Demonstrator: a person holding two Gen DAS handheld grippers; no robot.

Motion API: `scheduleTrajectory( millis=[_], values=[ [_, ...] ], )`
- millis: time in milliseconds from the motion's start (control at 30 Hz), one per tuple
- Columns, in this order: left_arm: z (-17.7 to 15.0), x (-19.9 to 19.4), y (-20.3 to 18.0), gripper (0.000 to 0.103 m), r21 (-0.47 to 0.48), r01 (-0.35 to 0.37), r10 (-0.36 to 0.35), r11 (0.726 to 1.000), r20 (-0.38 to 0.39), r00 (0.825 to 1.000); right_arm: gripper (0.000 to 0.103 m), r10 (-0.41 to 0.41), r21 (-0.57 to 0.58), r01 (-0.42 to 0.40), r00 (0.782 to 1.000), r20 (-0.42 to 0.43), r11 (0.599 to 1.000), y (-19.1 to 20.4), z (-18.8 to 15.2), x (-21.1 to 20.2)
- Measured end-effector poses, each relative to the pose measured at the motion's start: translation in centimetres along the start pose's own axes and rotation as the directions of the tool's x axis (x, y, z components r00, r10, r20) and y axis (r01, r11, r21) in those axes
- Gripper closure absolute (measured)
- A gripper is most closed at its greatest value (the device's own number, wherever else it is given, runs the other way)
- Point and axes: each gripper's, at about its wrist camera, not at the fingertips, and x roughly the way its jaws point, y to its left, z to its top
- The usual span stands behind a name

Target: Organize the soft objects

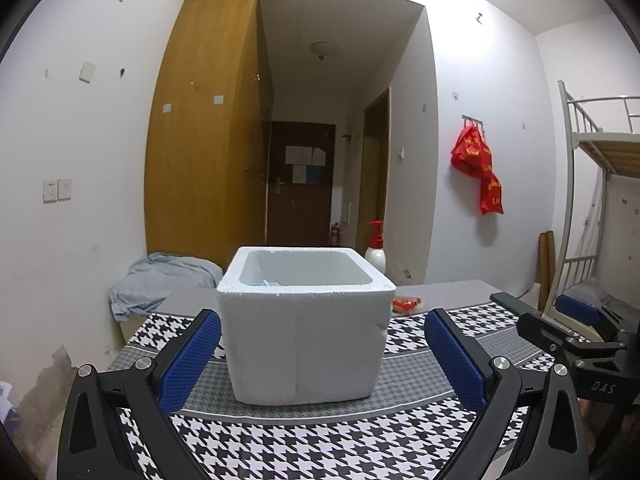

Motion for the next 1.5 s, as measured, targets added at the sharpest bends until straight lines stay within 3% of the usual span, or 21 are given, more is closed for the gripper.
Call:
scheduleTrajectory(
  millis=[733,1500],
  values=[
    [-1.8,-0.3,-0.1,0.001,0.010,0.005,-0.005,1.000,0.012,1.000,0.000,-0.017,-0.007,0.017,1.000,0.014,1.000,-0.3,-1.2,-0.9],
    [-2.3,0.2,-0.4,0.001,0.021,0.001,0.000,1.000,-0.032,1.000,0.000,-0.009,0.000,0.009,1.000,-0.003,1.000,-0.5,-1.6,-0.5]
  ],
)
